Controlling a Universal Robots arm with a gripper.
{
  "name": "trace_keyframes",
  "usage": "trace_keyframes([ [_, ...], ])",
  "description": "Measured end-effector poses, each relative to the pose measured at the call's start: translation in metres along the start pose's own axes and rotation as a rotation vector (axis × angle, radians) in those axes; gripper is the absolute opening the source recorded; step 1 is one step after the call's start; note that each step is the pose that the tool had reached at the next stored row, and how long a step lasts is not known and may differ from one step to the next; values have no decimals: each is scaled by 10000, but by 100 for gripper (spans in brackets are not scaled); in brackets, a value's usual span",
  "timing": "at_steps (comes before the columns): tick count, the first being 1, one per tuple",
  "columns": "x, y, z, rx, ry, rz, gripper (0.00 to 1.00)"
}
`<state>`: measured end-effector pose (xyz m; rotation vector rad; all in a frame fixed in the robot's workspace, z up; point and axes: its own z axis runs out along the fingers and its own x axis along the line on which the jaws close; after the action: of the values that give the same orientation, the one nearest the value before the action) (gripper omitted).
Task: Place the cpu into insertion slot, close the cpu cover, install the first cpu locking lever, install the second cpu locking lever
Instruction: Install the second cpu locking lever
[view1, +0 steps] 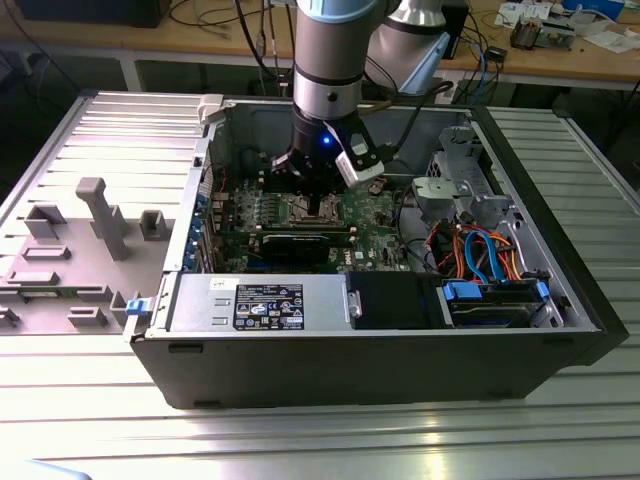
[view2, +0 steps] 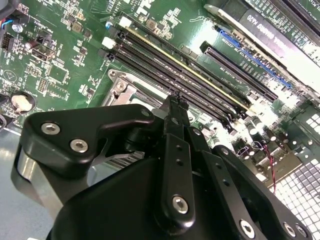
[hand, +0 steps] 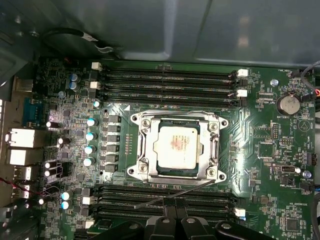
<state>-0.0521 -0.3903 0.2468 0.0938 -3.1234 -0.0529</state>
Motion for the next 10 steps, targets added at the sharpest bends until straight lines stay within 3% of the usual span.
trace_keyframes([
  [5,11,-25,2,-108,-6,-1,11],
  [10,118,-20,44,-167,-9,-4,11],
])
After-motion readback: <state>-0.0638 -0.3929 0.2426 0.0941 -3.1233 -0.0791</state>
